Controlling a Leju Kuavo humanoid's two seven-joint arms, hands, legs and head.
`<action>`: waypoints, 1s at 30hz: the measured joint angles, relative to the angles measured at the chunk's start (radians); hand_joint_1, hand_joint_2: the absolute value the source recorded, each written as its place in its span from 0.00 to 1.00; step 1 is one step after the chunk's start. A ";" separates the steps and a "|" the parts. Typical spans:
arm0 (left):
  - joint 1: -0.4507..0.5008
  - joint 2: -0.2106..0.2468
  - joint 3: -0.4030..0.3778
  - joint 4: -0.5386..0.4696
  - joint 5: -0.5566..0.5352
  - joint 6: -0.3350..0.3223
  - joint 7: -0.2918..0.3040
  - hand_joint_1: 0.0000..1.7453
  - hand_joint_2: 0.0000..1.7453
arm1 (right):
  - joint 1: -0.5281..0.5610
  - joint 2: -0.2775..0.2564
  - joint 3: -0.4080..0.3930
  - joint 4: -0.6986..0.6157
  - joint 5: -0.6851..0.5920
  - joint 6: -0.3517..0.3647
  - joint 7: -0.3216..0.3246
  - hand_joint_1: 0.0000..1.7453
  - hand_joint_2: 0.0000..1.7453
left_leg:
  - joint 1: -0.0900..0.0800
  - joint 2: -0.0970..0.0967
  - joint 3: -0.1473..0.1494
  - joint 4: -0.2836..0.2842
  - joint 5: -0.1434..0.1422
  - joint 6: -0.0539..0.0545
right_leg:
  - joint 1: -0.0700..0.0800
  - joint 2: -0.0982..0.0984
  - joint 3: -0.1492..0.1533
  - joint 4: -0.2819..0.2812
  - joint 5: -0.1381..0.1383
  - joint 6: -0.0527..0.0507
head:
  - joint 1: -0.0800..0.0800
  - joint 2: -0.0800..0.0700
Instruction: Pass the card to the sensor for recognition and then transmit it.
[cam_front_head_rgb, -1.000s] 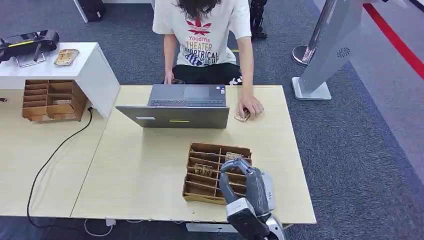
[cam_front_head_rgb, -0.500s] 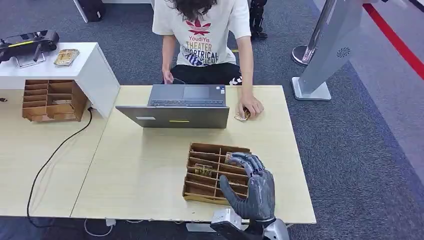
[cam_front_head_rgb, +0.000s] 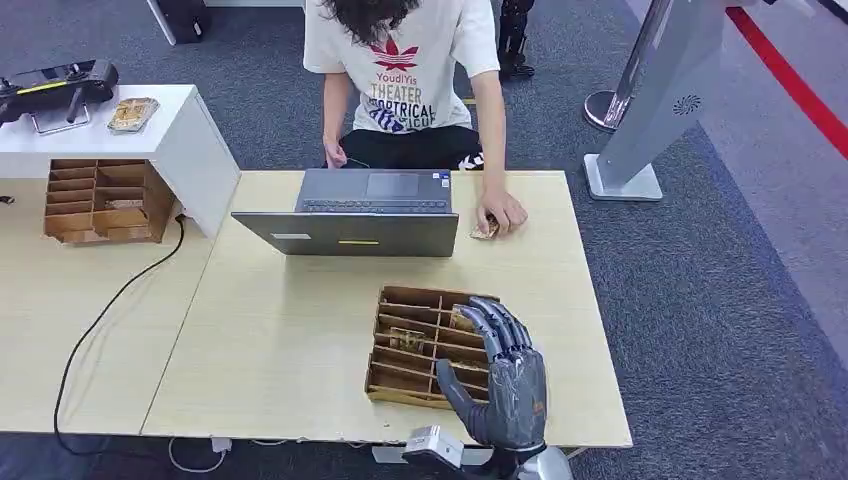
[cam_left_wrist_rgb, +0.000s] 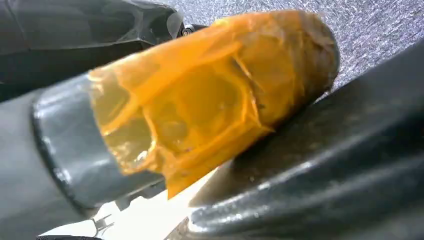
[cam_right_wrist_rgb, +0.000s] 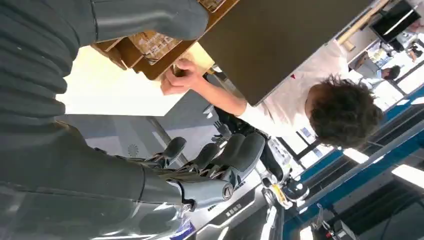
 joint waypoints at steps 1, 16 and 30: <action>0.000 0.000 0.000 0.000 0.000 0.000 0.000 0.00 0.00 | 0.001 -0.002 0.001 0.003 0.003 -0.002 0.003 0.28 1.00 | 0.000 0.000 0.000 0.000 0.000 0.000 | 0.000 0.000 0.000 0.000 0.000 0.000 | 0.000 0.000; -0.001 -0.002 0.005 0.000 -0.005 0.000 0.002 0.00 0.00 | 0.003 -0.023 0.014 0.043 0.072 -0.021 0.056 0.53 1.00 | 0.000 0.000 0.000 0.000 0.000 0.000 | 0.000 0.000 0.000 0.000 0.000 0.000 | 0.000 0.000; -0.003 -0.002 0.005 0.000 -0.021 -0.001 0.002 0.00 0.00 | 0.002 -0.027 -0.002 0.118 0.128 -0.021 0.083 0.43 1.00 | 0.000 0.000 0.000 0.000 0.000 0.000 | 0.000 0.000 0.000 0.000 0.000 0.000 | 0.000 0.000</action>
